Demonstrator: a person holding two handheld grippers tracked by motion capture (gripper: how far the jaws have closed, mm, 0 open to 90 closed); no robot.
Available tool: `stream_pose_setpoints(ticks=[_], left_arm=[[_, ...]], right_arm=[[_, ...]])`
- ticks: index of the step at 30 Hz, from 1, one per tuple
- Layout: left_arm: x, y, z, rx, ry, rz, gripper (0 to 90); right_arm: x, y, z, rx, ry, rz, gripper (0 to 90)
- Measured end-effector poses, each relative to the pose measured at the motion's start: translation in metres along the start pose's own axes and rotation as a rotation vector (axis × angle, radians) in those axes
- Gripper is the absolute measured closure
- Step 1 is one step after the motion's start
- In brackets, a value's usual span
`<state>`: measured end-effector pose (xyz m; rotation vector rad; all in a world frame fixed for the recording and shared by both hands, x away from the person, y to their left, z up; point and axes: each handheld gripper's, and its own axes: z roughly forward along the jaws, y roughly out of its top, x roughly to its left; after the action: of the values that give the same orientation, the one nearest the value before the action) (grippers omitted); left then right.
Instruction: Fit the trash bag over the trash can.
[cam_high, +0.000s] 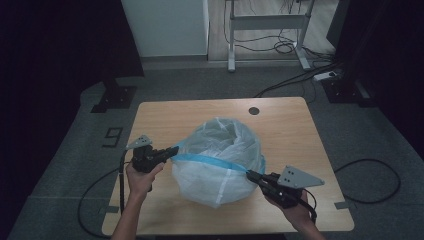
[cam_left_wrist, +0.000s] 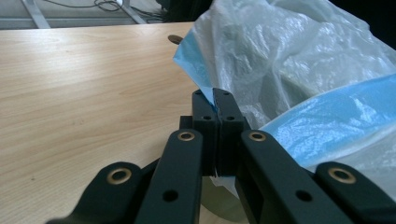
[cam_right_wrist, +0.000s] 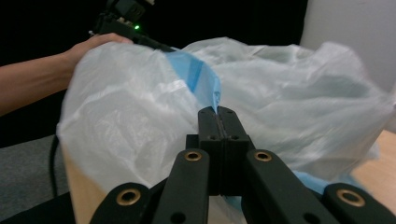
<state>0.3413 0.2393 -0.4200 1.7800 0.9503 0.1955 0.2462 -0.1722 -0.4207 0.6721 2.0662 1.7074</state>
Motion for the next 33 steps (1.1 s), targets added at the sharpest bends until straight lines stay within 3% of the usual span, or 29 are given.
stream_pose_setpoints(ticks=[5, 12, 16, 21, 30, 33], left_arm=[[-0.006, -0.006, -0.008, 0.001, -0.012, 0.014, 89.4], [-0.01, -0.013, -0.012, 0.023, -0.027, 0.037, 89.1], [-0.011, -0.016, -0.013, 0.04, -0.047, 0.041, 88.8], [-0.015, -0.02, -0.01, 0.085, -0.029, 0.068, 88.9], [-0.011, -0.025, -0.001, 0.085, -0.019, 0.043, 89.0], [-0.013, -0.025, 0.0, 0.081, -0.019, 0.051, 89.0]], right_arm=[[0.013, -0.014, -0.003, -0.012, 0.061, -0.013, 88.7], [0.024, -0.03, 0.006, 0.036, 0.122, -0.04, 88.6], [0.024, -0.041, 0.013, 0.073, 0.139, -0.026, 88.6], [0.018, -0.055, 0.021, 0.125, 0.111, -0.022, 88.6], [0.005, -0.072, 0.027, 0.141, 0.056, 0.019, 88.3], [0.003, -0.073, 0.021, 0.112, 0.03, 0.028, 75.8]])
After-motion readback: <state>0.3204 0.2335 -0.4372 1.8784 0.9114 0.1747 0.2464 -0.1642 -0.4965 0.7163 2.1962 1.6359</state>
